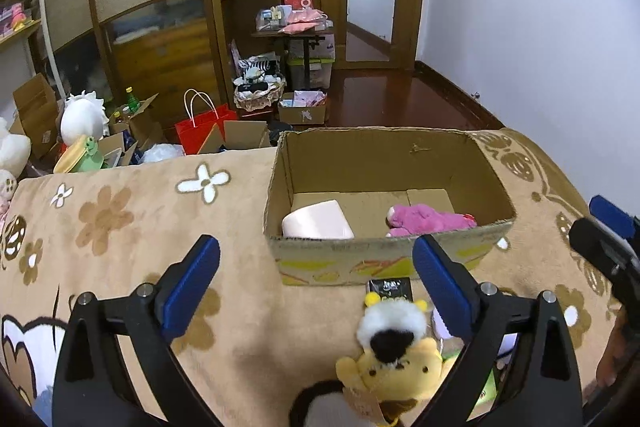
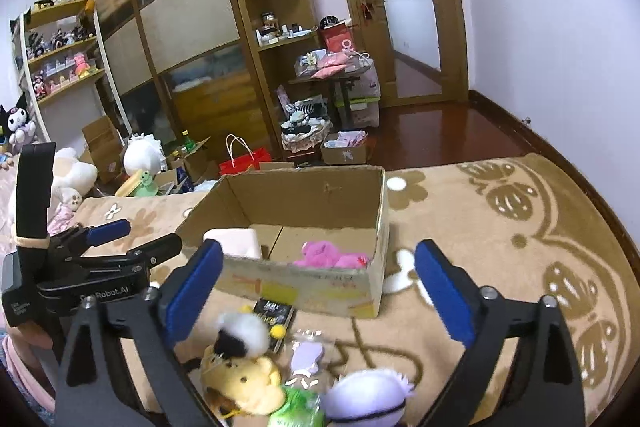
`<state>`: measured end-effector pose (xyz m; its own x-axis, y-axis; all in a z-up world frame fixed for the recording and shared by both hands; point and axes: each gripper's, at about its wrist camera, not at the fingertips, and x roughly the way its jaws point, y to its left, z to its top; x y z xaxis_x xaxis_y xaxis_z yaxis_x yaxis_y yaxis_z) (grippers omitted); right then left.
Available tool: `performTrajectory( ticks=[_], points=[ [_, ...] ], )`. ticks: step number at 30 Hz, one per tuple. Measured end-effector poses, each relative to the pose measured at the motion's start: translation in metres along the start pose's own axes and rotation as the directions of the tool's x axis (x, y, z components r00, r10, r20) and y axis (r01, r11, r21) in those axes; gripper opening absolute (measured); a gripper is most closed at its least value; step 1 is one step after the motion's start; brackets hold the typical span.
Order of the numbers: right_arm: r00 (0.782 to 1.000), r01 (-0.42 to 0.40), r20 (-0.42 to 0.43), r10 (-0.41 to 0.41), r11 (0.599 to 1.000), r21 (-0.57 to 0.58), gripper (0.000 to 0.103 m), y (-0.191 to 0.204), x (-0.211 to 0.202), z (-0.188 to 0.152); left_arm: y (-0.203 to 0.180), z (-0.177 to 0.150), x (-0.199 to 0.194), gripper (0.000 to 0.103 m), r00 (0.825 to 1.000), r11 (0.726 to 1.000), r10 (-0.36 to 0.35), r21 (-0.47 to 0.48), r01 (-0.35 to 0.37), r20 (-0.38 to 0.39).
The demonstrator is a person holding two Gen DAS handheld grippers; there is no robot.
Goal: Organize soft objects
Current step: 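Close the right tool on the white-haired doll while the left tool grasps the yellow bear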
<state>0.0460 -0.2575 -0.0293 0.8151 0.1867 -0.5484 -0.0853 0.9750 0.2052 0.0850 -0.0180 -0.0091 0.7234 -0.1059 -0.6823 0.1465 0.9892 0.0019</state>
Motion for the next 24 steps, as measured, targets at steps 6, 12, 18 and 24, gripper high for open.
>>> performTrajectory(
  ticks=[6,12,18,24],
  points=[
    [1.0,0.022,-0.006,-0.022,0.999,-0.025,0.103,0.005,-0.02,-0.015,0.002,-0.015,-0.022,0.097,1.0,1.0,0.002,-0.004,-0.002,-0.007],
    [0.999,0.043,-0.021,-0.043,0.999,-0.027,0.103,0.005,-0.036,-0.029,-0.002,-0.029,-0.037,0.097,0.999,1.0,0.014,0.009,-0.014,-0.029],
    [0.997,0.063,-0.033,-0.063,0.998,-0.015,0.103,0.002,-0.043,-0.041,-0.006,-0.037,-0.04,0.097,0.998,1.0,0.016,0.012,-0.016,-0.052],
    [0.995,0.09,-0.043,-0.091,0.996,-0.025,0.103,0.002,-0.039,-0.047,-0.013,-0.04,-0.028,0.097,0.997,0.999,0.015,0.038,-0.012,-0.082]
  ],
)
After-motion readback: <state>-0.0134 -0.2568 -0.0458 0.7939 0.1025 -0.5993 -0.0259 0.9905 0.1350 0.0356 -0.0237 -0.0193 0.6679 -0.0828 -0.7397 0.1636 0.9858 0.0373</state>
